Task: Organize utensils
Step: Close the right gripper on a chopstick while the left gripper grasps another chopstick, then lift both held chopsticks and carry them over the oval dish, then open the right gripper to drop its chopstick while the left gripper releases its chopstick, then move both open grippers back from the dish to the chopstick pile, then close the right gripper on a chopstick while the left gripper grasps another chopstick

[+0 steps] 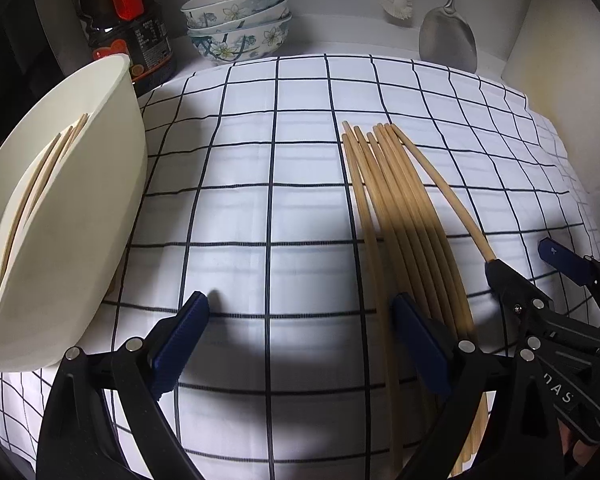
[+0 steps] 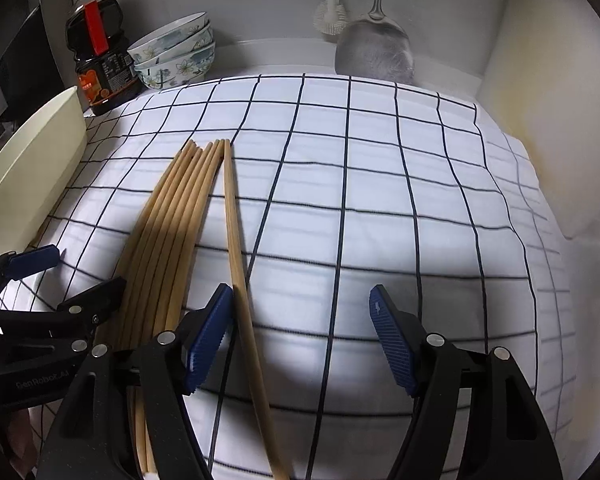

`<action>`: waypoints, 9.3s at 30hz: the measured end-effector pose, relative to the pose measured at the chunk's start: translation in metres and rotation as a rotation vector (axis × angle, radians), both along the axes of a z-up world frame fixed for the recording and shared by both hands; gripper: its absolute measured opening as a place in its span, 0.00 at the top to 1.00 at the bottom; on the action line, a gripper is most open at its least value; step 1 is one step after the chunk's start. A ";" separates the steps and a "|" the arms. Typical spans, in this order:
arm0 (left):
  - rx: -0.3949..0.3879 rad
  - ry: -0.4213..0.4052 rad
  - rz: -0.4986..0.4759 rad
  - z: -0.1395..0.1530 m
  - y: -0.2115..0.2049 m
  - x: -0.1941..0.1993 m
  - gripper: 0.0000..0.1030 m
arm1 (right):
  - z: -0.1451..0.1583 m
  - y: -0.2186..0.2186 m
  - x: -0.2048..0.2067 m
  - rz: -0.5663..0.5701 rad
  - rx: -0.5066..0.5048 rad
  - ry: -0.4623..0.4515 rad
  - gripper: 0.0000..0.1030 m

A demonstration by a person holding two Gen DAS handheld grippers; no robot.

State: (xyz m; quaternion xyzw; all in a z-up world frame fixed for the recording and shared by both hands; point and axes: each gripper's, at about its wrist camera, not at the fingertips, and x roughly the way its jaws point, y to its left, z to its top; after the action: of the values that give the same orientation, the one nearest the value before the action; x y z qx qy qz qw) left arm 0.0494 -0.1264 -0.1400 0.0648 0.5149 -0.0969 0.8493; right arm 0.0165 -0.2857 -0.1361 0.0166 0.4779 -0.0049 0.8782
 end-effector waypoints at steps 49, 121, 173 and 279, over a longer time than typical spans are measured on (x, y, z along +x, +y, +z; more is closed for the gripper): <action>-0.109 -0.099 -0.144 0.104 0.036 -0.012 0.93 | 0.082 0.036 -0.009 -0.013 0.170 -0.061 0.94; -0.072 0.004 0.154 0.053 0.269 0.094 0.87 | 0.051 0.290 0.136 0.251 0.203 0.141 0.92; -0.085 -0.120 0.139 0.123 0.210 -0.004 0.17 | 0.110 0.186 0.017 0.107 0.268 -0.020 0.54; -0.078 -0.031 -0.055 0.028 0.007 -0.021 0.17 | 0.005 0.020 -0.020 0.020 0.005 0.007 0.85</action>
State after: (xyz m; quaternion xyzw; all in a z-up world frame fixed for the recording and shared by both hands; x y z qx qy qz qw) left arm 0.0287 -0.1195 -0.1121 0.0471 0.4958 -0.1392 0.8559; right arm -0.0031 -0.2654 -0.1307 0.0139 0.4809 0.0049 0.8766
